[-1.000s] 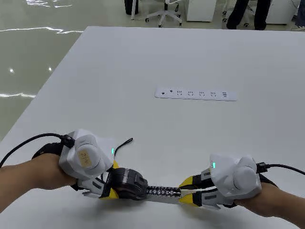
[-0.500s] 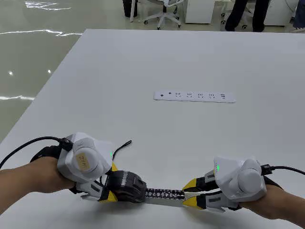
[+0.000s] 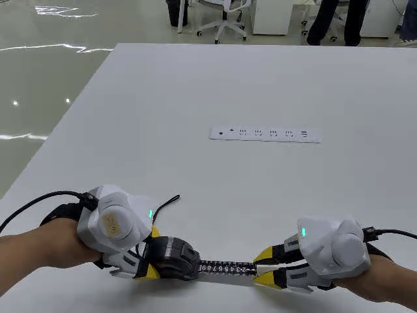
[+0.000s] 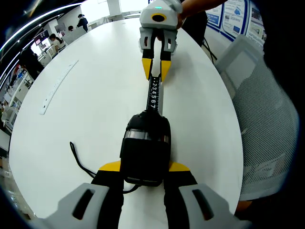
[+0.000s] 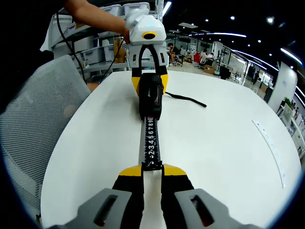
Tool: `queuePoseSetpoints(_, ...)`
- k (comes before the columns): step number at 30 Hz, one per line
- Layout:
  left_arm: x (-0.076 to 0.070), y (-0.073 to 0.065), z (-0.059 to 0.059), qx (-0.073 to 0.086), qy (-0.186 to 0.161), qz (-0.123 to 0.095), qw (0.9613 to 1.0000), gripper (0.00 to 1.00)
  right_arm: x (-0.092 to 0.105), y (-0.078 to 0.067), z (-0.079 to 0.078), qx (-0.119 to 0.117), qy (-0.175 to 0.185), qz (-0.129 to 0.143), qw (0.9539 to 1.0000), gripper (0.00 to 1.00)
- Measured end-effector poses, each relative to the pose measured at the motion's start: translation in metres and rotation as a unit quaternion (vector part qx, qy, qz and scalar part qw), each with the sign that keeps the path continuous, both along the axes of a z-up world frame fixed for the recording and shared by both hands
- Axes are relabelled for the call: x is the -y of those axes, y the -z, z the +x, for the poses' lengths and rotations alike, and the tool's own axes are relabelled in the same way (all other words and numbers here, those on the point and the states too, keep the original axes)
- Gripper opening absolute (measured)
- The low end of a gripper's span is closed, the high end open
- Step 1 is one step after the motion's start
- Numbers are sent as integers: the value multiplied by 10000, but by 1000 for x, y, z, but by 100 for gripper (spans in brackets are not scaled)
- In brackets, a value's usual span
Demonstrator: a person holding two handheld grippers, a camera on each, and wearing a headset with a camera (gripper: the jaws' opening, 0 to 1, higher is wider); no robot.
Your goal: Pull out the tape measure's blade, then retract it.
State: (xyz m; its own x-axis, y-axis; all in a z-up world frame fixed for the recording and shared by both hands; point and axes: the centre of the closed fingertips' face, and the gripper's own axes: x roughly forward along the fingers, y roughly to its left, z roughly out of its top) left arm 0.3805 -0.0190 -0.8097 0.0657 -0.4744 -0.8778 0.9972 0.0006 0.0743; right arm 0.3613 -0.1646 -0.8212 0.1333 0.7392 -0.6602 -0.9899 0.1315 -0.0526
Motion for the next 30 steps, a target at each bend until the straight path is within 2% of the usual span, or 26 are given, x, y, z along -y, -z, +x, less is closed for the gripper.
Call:
queuePoseSetpoints(21, 0, 0, 0, -4, -12, 5, 10000, 27, 13, -1, -2, 58, -35, -26, 10000, 11)
queuePoseSetpoints(30, 2, 0, 0, -4, -15, -8, 10000, 27, 20, 1, -2, 14, -8, -50, 10000, 11)
